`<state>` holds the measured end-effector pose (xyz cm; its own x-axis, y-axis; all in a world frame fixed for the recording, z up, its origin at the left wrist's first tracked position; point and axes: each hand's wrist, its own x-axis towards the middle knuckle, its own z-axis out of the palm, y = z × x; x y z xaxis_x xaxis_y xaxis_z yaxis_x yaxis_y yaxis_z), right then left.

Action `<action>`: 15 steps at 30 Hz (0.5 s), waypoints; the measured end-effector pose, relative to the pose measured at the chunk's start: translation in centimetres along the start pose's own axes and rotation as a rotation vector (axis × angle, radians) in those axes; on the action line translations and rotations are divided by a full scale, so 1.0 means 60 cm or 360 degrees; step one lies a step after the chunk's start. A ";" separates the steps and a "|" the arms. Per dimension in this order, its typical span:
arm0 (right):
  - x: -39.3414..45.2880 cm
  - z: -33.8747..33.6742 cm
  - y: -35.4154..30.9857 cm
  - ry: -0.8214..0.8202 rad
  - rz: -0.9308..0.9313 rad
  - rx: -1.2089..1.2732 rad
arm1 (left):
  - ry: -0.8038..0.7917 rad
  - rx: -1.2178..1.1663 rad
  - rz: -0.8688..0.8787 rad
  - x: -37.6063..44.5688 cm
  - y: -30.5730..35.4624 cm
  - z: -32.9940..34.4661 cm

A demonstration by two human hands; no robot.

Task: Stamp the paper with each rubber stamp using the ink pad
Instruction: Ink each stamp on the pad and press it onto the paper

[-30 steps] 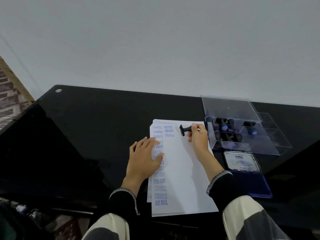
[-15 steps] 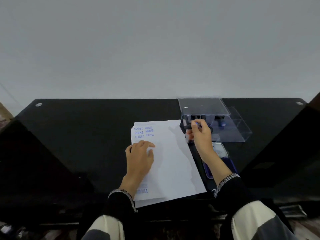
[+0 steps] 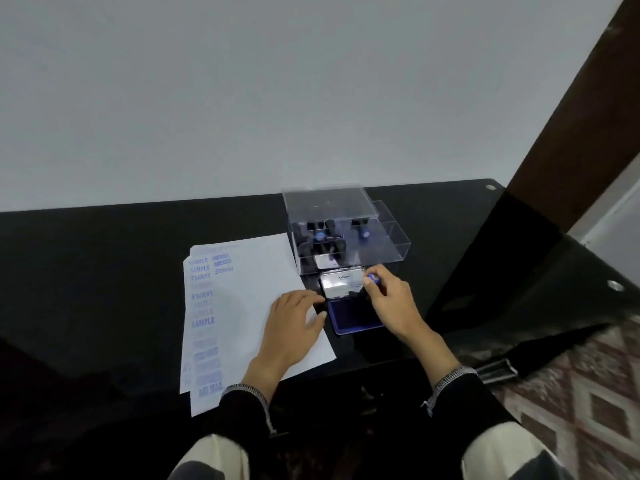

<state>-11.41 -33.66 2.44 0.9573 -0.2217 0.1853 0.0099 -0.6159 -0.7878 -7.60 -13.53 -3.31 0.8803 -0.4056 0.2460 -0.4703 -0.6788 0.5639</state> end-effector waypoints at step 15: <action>-0.013 0.003 0.000 -0.0246 -0.0269 -0.0471 | -0.0013 0.0102 0.0047 -0.009 0.006 -0.003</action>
<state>-12.10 -33.34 2.17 0.9818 0.0048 0.1896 0.1094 -0.8308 -0.5457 -8.25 -13.47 -3.11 0.8656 -0.4307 0.2554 -0.4993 -0.7041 0.5049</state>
